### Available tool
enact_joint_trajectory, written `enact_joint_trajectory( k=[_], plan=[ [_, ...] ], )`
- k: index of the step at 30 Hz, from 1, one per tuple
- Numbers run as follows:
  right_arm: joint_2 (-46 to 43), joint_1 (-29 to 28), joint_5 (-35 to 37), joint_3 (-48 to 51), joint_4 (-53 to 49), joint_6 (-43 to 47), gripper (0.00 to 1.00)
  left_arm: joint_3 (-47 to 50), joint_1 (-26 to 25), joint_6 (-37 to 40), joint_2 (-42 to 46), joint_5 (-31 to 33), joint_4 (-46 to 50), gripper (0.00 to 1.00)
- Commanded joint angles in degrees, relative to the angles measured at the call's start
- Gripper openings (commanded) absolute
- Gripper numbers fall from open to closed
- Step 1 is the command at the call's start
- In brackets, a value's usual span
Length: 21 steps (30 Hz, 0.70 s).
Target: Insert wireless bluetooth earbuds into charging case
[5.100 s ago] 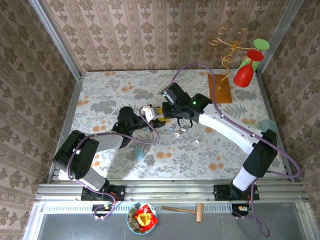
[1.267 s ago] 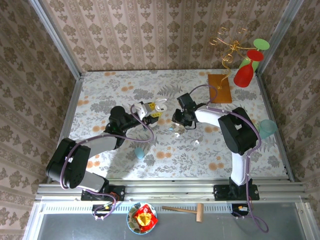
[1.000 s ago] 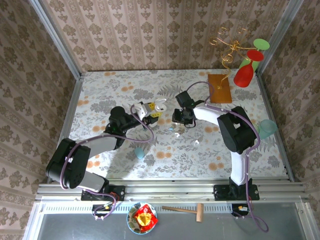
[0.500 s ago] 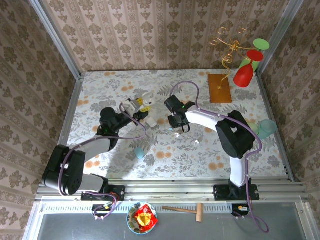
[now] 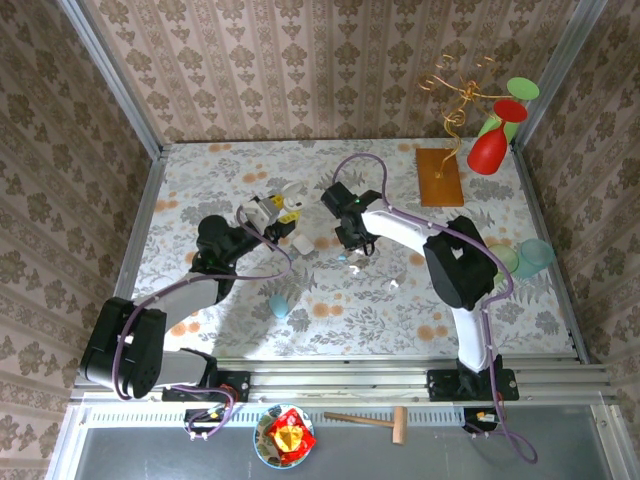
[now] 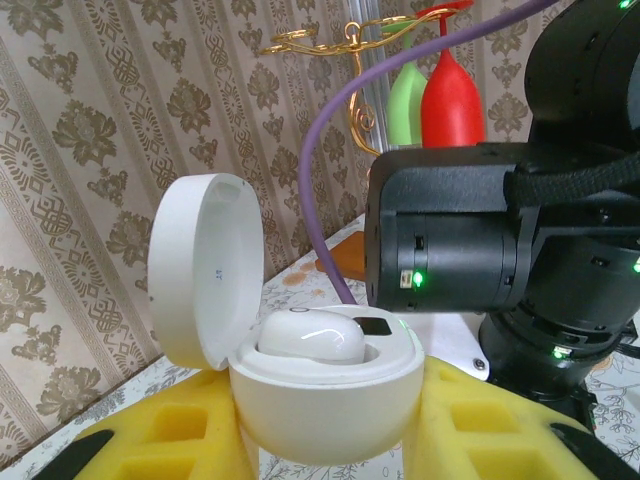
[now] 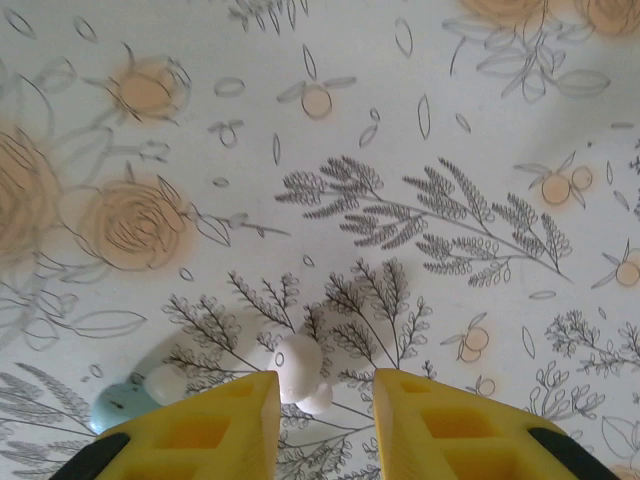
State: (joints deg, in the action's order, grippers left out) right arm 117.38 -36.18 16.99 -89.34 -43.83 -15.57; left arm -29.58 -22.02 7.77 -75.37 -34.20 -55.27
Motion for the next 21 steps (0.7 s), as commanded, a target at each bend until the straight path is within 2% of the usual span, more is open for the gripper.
enact_joint_trajectory(
  k=[1, 21],
  plan=[
    [2.2, -1.1, 2.6, -2.7, -4.9, -2.0, 0.31, 0.5, 0.4, 1.3, 0.8, 0.3, 0.5, 0.15],
    [7.3, -1.5, 3.1, -3.8, -4.0, -3.1, 0.24, 0.8, 0.4, 0.9, 0.4, -0.2, 0.2, 0.16]
  ],
)
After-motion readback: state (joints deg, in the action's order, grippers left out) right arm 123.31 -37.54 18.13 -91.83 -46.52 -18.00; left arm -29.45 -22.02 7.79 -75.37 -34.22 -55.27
